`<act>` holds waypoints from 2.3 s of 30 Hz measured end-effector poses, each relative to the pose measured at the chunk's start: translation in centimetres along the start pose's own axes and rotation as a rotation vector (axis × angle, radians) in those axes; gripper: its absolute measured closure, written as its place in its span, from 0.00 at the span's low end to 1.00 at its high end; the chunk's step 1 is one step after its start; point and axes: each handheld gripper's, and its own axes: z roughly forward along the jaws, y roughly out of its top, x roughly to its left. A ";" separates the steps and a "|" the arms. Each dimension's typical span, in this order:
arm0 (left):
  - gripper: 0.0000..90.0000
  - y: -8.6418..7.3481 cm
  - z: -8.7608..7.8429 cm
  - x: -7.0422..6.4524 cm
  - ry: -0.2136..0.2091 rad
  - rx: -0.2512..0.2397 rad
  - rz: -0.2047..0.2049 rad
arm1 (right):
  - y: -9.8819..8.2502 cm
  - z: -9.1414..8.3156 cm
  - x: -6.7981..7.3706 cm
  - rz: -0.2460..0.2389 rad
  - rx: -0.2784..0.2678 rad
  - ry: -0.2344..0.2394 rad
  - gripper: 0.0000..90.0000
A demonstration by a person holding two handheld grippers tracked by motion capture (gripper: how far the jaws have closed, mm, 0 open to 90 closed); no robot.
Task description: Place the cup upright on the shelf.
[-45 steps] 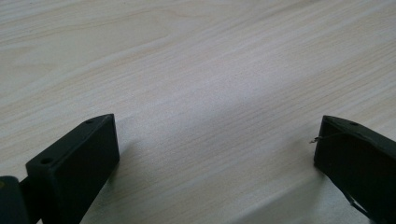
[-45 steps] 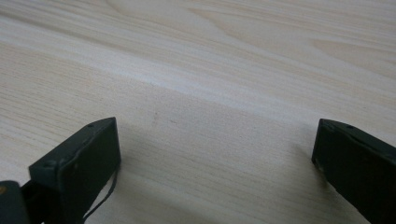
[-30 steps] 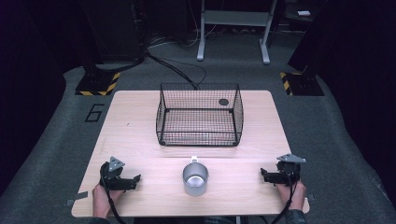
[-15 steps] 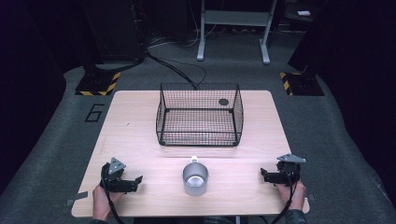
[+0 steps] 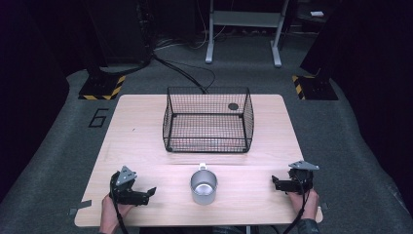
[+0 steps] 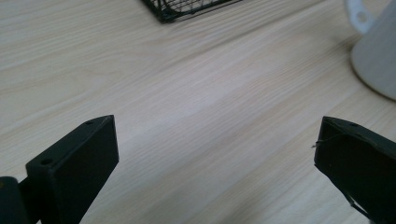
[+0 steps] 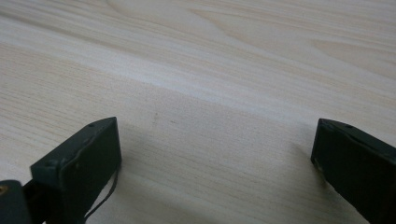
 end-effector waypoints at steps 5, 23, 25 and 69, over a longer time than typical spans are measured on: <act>0.00 0.6 0.0 -1.1 -0.033 -0.010 0.024 | 0.0 0.0 0.0 0.000 0.000 0.000 0.01; 0.00 2.5 -0.3 -4.5 -0.145 -0.058 0.089 | 0.0 0.0 0.0 -0.001 -0.001 0.000 0.01; 0.00 2.7 -0.4 -5.0 -0.155 -0.061 0.098 | 0.0 0.0 0.0 -0.001 -0.001 0.000 0.01; 0.00 6.5 4.1 -11.7 -0.292 -0.074 0.170 | 0.0 0.0 0.0 -0.001 -0.002 0.000 0.02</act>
